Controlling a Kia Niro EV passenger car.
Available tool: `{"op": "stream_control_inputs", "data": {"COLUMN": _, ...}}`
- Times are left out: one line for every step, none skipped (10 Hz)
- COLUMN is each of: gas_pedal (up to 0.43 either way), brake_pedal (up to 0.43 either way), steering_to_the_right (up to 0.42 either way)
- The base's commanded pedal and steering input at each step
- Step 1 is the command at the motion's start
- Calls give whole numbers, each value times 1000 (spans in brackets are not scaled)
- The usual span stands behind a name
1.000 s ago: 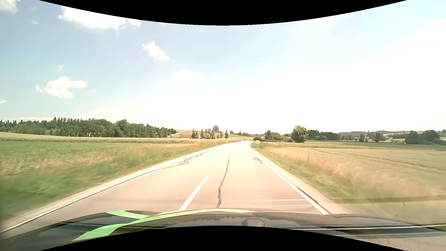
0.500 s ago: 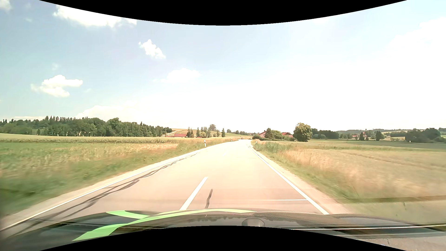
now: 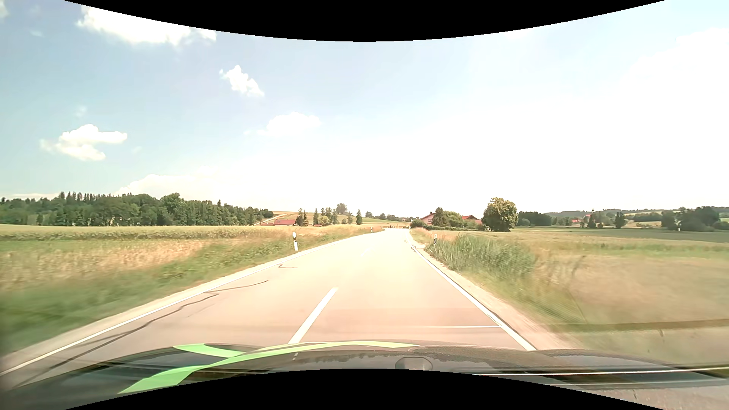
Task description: Follow the waypoints while adhering to traffic rules and regulations
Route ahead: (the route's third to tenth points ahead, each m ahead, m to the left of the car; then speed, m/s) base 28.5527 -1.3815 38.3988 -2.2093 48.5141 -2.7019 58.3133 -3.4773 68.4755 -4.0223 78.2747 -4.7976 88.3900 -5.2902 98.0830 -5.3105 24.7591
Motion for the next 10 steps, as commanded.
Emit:
{"op": "stream_control_inputs", "data": {"gas_pedal": 299, "brake_pedal": 0, "steering_to_the_right": 5}}
{"op": "stream_control_inputs", "data": {"gas_pedal": 319, "brake_pedal": 0, "steering_to_the_right": 5}}
{"op": "stream_control_inputs", "data": {"gas_pedal": 331, "brake_pedal": 0, "steering_to_the_right": 5}}
{"op": "stream_control_inputs", "data": {"gas_pedal": 331, "brake_pedal": 0, "steering_to_the_right": 5}}
{"op": "stream_control_inputs", "data": {"gas_pedal": 331, "brake_pedal": 0, "steering_to_the_right": 5}}
{"op": "stream_control_inputs", "data": {"gas_pedal": 311, "brake_pedal": 0, "steering_to_the_right": 5}}
{"op": "stream_control_inputs", "data": {"gas_pedal": 299, "brake_pedal": 0, "steering_to_the_right": 5}}
{"op": "stream_control_inputs", "data": {"gas_pedal": 268, "brake_pedal": 0, "steering_to_the_right": 6}}
{"op": "stream_control_inputs", "data": {"gas_pedal": 248, "brake_pedal": 0, "steering_to_the_right": 6}}
{"op": "stream_control_inputs", "data": {"gas_pedal": 240, "brake_pedal": 0, "steering_to_the_right": 8}}
